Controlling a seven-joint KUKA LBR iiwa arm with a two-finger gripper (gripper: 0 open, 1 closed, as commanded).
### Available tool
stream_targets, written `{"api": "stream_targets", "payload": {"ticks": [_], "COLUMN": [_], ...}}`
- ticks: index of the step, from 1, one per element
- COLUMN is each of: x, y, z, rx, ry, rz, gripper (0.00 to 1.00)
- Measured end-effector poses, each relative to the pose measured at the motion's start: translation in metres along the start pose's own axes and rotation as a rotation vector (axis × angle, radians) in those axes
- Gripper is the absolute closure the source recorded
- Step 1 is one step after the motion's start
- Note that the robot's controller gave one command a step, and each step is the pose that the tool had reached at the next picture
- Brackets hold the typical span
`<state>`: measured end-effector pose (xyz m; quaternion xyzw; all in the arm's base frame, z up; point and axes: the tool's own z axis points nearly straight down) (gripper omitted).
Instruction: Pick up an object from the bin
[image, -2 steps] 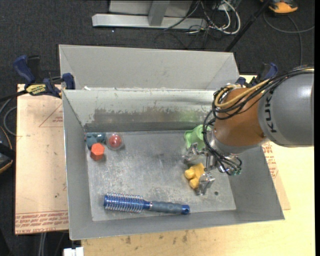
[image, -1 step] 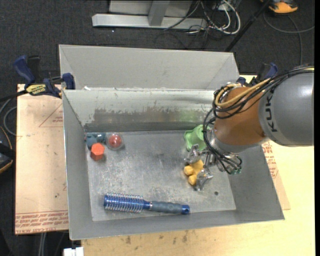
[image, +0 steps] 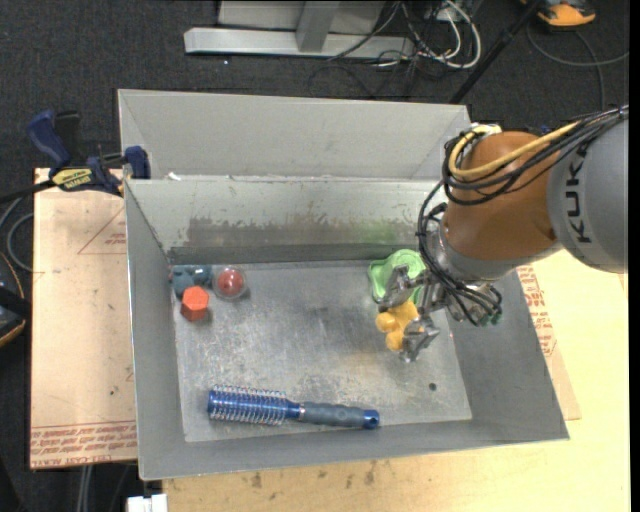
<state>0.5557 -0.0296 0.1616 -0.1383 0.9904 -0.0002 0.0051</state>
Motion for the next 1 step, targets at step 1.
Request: {"api": "stream_targets", "payload": {"ticks": [1], "x": [-0.0072], "y": [-0.0041], "z": [-0.0622], "rx": [0.001], "ry": [0.0], "rz": [-0.016], "gripper": [1.0]}}
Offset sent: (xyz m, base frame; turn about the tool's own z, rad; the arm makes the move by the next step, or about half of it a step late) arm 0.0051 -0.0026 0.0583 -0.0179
